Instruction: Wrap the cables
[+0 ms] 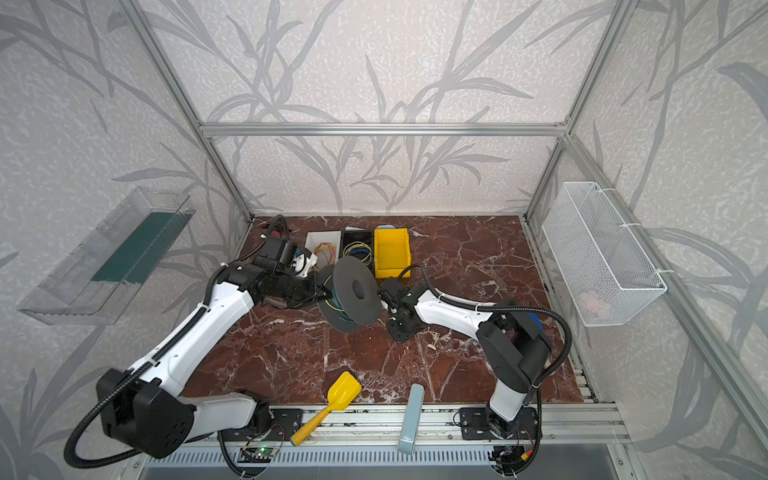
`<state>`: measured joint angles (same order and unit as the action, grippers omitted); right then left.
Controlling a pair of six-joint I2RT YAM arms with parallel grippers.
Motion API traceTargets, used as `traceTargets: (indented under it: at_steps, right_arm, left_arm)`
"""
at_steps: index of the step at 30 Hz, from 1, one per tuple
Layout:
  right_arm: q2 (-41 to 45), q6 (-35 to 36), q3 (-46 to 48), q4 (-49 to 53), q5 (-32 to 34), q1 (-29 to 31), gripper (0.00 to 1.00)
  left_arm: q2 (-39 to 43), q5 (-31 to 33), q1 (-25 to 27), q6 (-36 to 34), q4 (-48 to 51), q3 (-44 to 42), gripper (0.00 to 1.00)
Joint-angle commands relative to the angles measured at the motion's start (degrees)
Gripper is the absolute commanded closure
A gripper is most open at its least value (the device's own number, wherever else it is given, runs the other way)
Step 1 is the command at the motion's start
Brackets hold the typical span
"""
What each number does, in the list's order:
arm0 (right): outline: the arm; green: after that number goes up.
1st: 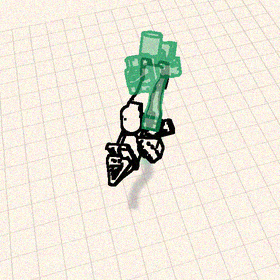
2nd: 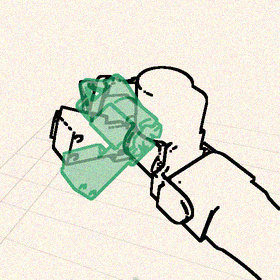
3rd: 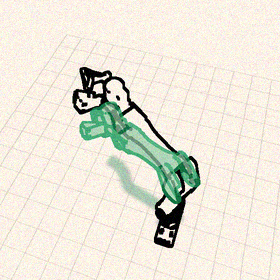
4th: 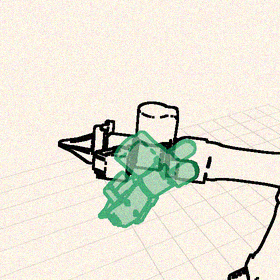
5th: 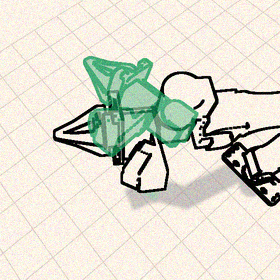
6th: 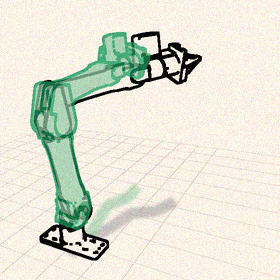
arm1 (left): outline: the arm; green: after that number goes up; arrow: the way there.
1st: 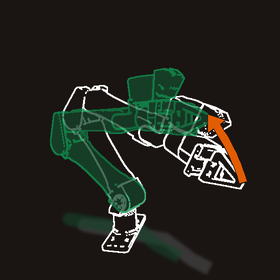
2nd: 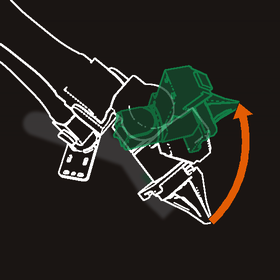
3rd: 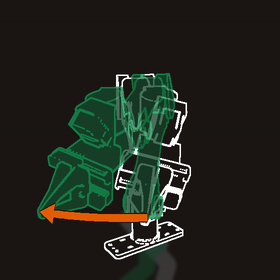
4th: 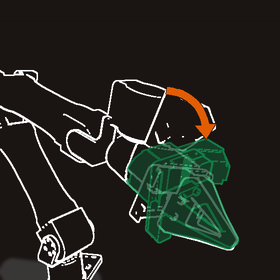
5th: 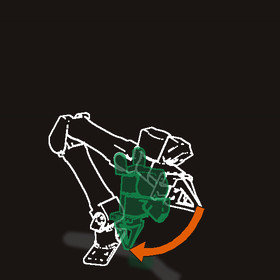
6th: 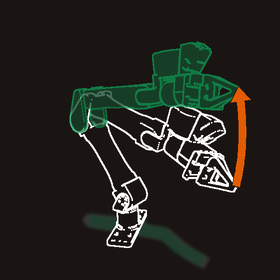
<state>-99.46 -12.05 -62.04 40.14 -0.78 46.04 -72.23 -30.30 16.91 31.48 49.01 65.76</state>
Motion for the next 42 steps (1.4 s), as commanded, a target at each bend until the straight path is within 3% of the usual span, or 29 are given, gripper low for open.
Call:
traceTargets:
  at_steps: [1, 7, 14, 18, 25, 33, 42]
  right_arm:
    - [-0.14, 0.73, 1.24, 6.09, 2.61, -0.51, 0.54]
    - [3.0, 2.49, 3.55, 7.13, 5.42, -0.58, 0.45]
    - [-1.83, -0.83, 0.68, 10.39, 10.79, -1.56, 0.48]
    - [-2.81, -1.68, -1.82, 11.4, 11.54, -1.57, 0.53]
    - [7.74, -1.14, -4.64, 14.82, 4.6, -4.55, 0.52]
    - [13.58, -1.3, 0.98, 13.41, -6.33, -13.45, 0.52]
    - [15.79, -5.38, 6.76, 7.05, -21.53, -15.96, 0.51]
  left_arm:
    - [1.81, -2.05, -0.12, -4.14, -0.36, -1.4, 1.0]
    - [2.72, 0.96, -0.07, -5.98, -2.43, -4.98, 1.0]
    - [6.06, 3.27, 1.45, -8.72, -4.4, -9.33, 1.0]
    - [7.5, 10.0, 5.09, -10.61, -3.67, -9.58, 1.0]
    - [9.72, 18.86, 6.67, -6.09, -10.08, -13.09, 1.0]
    - [3.76, 18.36, 4.04, 5.34, -24.97, -14.3, 1.0]
    - [1.43, 20.22, 2.43, 11.48, -31.02, -14.19, 1.0]
